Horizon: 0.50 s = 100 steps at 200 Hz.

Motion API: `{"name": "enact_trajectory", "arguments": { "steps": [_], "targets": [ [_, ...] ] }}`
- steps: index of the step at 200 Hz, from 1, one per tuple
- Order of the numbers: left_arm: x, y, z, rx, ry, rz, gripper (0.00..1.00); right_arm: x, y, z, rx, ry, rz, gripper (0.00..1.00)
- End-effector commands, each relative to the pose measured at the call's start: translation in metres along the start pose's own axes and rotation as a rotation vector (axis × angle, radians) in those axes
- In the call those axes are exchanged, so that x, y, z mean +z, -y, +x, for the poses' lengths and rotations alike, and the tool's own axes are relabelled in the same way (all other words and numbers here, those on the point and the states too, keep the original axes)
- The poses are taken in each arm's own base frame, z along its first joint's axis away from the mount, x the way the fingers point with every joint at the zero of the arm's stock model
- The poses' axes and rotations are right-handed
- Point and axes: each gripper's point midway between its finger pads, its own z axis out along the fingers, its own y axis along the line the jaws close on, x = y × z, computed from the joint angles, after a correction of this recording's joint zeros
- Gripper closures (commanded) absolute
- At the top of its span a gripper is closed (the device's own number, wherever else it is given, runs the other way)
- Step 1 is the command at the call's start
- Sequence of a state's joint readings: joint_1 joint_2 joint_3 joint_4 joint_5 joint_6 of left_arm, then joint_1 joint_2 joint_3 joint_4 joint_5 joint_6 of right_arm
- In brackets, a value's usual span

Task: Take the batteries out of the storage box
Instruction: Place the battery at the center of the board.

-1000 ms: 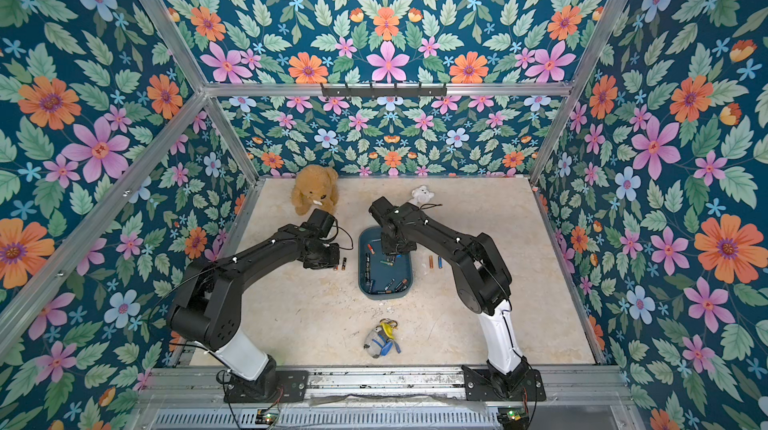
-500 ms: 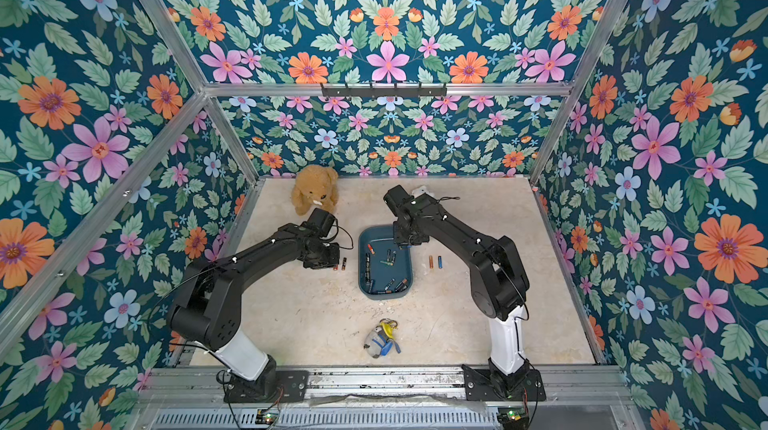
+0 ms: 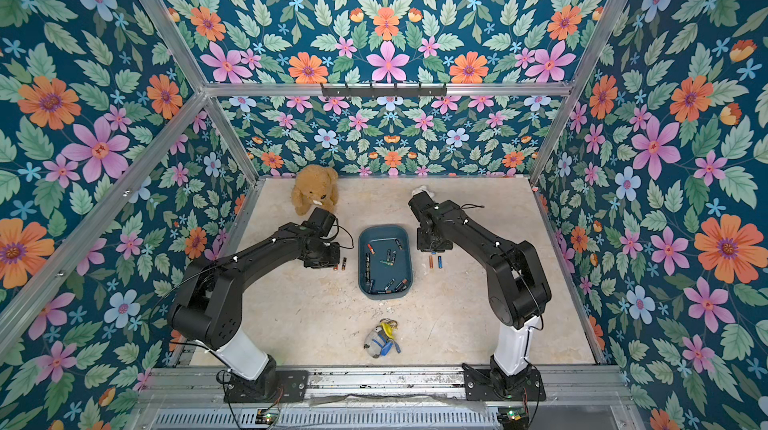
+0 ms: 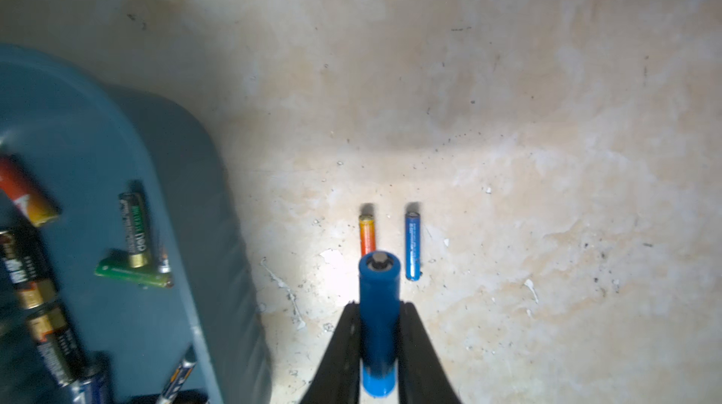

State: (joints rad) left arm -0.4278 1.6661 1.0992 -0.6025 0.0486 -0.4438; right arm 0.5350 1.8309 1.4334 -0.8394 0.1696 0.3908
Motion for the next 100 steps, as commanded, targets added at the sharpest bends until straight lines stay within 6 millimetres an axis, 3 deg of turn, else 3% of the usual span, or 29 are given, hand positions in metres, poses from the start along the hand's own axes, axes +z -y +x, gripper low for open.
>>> {"name": "enact_trajectory", "arguments": {
  "steps": [1, 43, 100],
  "targets": [
    [0.0, -0.002, 0.001, 0.001, -0.01, -0.015, 0.7, 0.001, 0.011, -0.002, -0.002, 0.019, 0.016, 0.81],
    [0.003, -0.002, 0.005, 0.004, -0.02, -0.019, 0.69, 0.012, 0.032, 0.005, 0.009, 0.005, 0.037, 0.81],
    [0.003, -0.002, 0.005, 0.004, -0.021, -0.02, 0.7, 0.026, 0.046, 0.016, -0.002, -0.014, 0.055, 0.81]
  ]
}}
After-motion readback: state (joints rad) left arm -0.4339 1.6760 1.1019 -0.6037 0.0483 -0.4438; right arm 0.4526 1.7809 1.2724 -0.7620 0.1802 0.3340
